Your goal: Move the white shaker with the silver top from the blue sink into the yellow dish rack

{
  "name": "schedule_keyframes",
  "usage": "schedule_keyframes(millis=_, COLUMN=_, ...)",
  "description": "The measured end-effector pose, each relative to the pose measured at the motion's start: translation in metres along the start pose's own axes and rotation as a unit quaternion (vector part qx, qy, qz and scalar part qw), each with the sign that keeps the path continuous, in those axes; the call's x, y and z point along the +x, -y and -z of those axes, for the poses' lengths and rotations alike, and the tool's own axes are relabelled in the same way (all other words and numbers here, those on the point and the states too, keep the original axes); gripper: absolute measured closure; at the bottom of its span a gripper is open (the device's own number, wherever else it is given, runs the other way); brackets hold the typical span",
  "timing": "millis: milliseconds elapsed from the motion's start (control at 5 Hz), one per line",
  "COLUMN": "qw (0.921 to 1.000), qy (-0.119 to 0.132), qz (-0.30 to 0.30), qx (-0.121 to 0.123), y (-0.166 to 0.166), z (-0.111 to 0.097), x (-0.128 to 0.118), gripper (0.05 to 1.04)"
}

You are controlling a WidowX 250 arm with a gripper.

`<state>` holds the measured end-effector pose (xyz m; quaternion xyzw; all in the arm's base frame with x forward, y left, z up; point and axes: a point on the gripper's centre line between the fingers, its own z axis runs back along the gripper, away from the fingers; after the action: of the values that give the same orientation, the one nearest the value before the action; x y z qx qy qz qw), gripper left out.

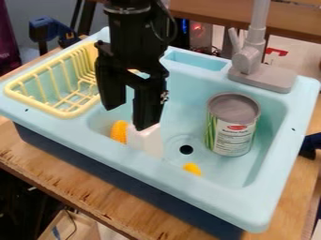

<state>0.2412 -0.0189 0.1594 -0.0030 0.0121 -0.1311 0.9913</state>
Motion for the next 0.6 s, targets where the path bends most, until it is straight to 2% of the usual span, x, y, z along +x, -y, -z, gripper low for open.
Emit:
schedule_keyframes(millis=200, qw=1.0, qy=-0.002, qz=0.0, qx=-0.007, y=-0.006, z=0.011, x=0.007, gripper=0.079)
schedule_keyframes(millis=400, qw=0.9992, qy=-0.01, qz=0.021, qx=-0.033, y=-0.001, z=0.025, x=0.016, gripper=0.079)
schedule_keyframes(millis=600, qw=0.9975, qy=-0.006, qz=0.041, qx=-0.057, y=0.005, z=0.033, x=0.023, gripper=0.13)
